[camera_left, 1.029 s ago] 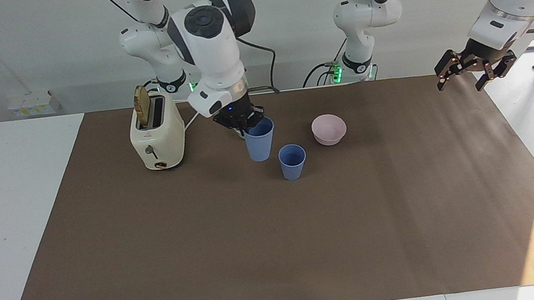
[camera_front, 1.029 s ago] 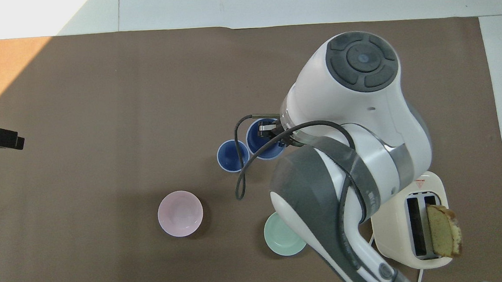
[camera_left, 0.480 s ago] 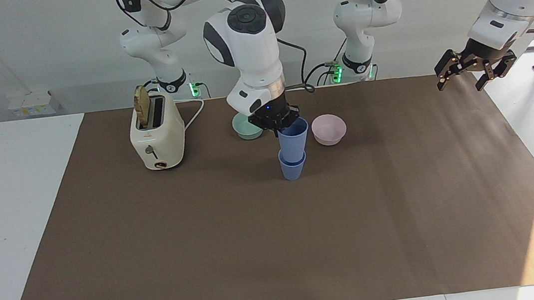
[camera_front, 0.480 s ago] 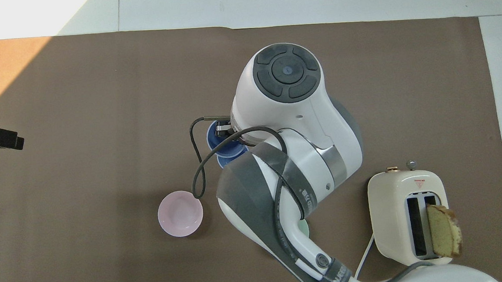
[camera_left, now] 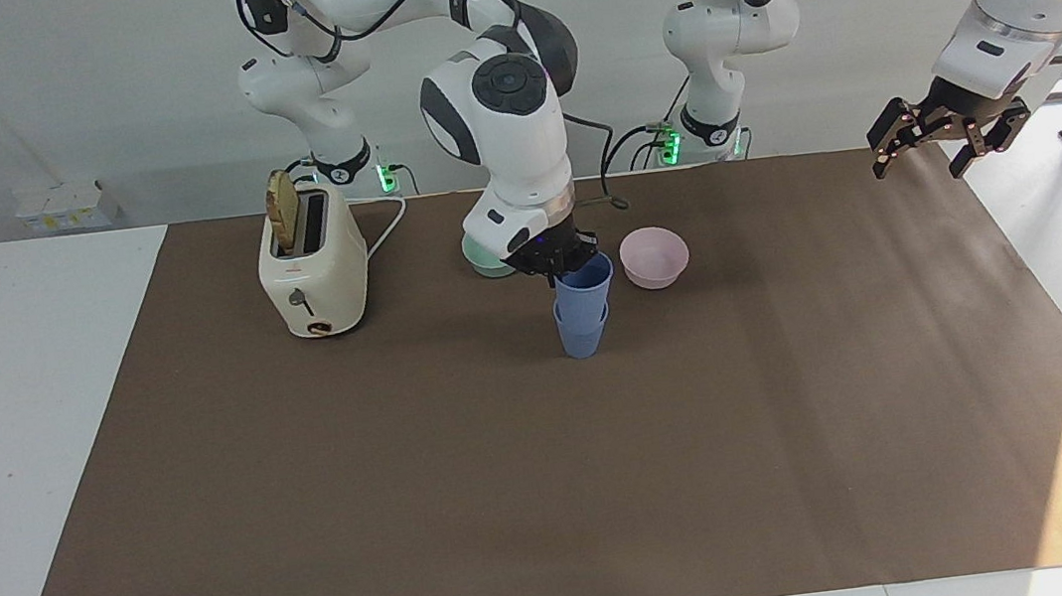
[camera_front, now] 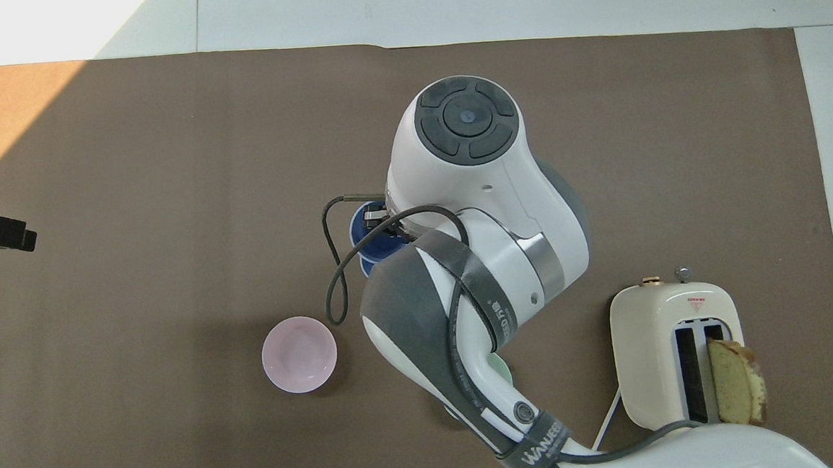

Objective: Stack blue cups with both arms
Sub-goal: 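Lower the cup into the centered cup and open the right gripper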

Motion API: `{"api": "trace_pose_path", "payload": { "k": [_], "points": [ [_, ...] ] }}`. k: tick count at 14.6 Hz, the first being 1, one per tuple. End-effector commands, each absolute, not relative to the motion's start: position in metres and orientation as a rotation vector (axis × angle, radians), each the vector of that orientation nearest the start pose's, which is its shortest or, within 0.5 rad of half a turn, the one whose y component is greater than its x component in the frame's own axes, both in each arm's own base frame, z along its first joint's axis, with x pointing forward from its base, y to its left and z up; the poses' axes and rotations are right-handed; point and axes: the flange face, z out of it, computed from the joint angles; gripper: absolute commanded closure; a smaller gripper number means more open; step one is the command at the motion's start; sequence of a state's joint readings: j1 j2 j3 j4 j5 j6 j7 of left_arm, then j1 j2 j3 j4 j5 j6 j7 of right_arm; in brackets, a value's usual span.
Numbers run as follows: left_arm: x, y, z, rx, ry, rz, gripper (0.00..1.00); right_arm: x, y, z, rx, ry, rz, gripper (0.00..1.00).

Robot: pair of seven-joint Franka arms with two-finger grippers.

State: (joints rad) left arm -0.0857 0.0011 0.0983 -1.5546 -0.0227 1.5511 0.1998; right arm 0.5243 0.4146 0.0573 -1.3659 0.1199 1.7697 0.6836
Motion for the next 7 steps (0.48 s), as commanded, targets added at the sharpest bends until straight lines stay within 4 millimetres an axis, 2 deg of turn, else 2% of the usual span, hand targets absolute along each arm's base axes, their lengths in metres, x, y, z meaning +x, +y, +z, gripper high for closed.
{"api": "trace_pose_path", "payload": {
  "k": [1, 3, 7],
  "points": [
    [0.548, 0.01, 0.64, -3.134, 0.304, 0.001, 0.0, 0.563, 0.378, 0.484, -2.989, 0.225, 0.184, 1.0],
    [0.548, 0.01, 0.639, -3.134, 0.304, 0.006, 0.0, 0.56, 0.38, 0.485, -2.993, 0.21, 0.194, 1.0],
    [0.548, 0.009, 0.639, -3.136, 0.307, 0.008, 0.0, 0.555, 0.378, 0.472, -3.009, 0.212, 0.23, 1.0]
  ]
}}
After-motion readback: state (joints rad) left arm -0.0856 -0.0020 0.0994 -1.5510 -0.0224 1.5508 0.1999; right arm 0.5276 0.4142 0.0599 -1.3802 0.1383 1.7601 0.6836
